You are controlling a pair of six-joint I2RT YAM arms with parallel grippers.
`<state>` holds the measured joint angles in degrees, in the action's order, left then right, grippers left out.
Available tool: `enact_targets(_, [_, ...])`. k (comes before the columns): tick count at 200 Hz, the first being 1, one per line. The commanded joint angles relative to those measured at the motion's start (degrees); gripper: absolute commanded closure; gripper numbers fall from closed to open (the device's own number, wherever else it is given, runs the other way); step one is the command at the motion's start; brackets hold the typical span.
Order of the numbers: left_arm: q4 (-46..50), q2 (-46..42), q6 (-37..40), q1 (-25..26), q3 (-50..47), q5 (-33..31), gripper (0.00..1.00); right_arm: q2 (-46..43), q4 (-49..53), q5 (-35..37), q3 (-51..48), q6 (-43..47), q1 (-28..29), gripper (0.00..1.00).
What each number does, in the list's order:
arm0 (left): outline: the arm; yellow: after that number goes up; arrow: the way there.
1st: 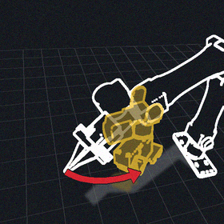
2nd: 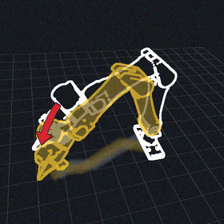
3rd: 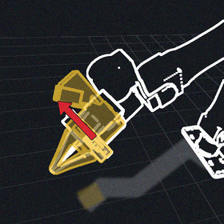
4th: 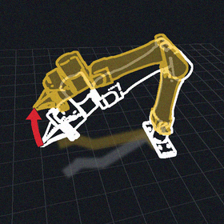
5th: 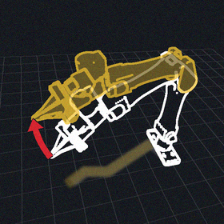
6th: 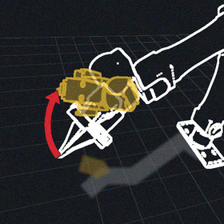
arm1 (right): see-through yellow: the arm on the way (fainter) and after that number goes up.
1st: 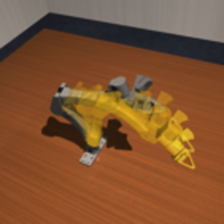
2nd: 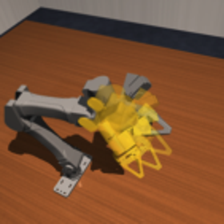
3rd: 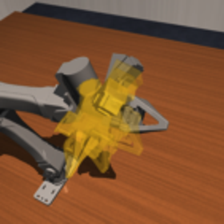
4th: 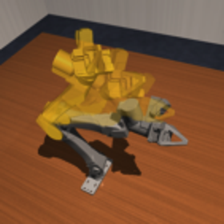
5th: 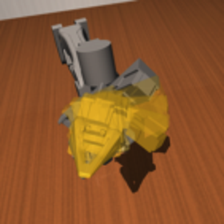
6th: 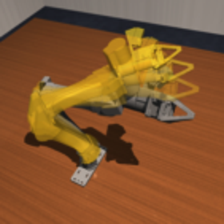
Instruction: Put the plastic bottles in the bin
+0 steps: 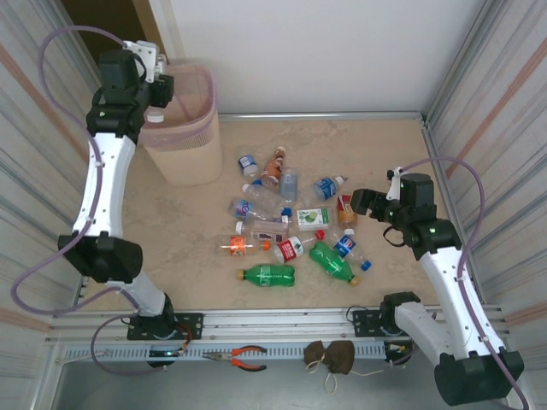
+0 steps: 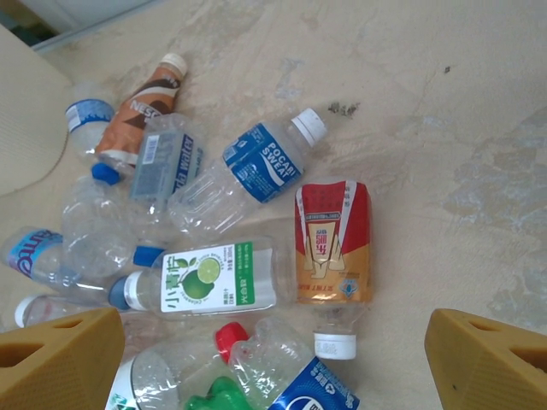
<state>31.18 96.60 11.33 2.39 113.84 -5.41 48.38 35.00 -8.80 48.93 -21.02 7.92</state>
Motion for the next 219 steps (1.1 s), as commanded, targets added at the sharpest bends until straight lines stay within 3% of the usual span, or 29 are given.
enact_targets(1, [-3.55,2.98,2.39,-1.03,3.95,0.31,0.48,0.48,-0.88,0.80,1.80,-0.95,0.34,0.10])
enact_targets(66, [-2.07,12.69,2.47,-3.58,4.99,0.18,0.49,2.41,-2.04,0.89,1.18,-1.09,0.35,0.10])
enact_targets(161, [0.86,20.48,-1.49,-3.76,-2.61,1.29,0.51,4.18,-3.79,0.26,-0.23,-1.31,0.34,0.10])
enact_targets(219, [7.32,27.46,-5.22,-3.71,-1.58,3.67,0.52,4.34,-4.38,0.18,-1.29,-1.30,0.41,0.10])
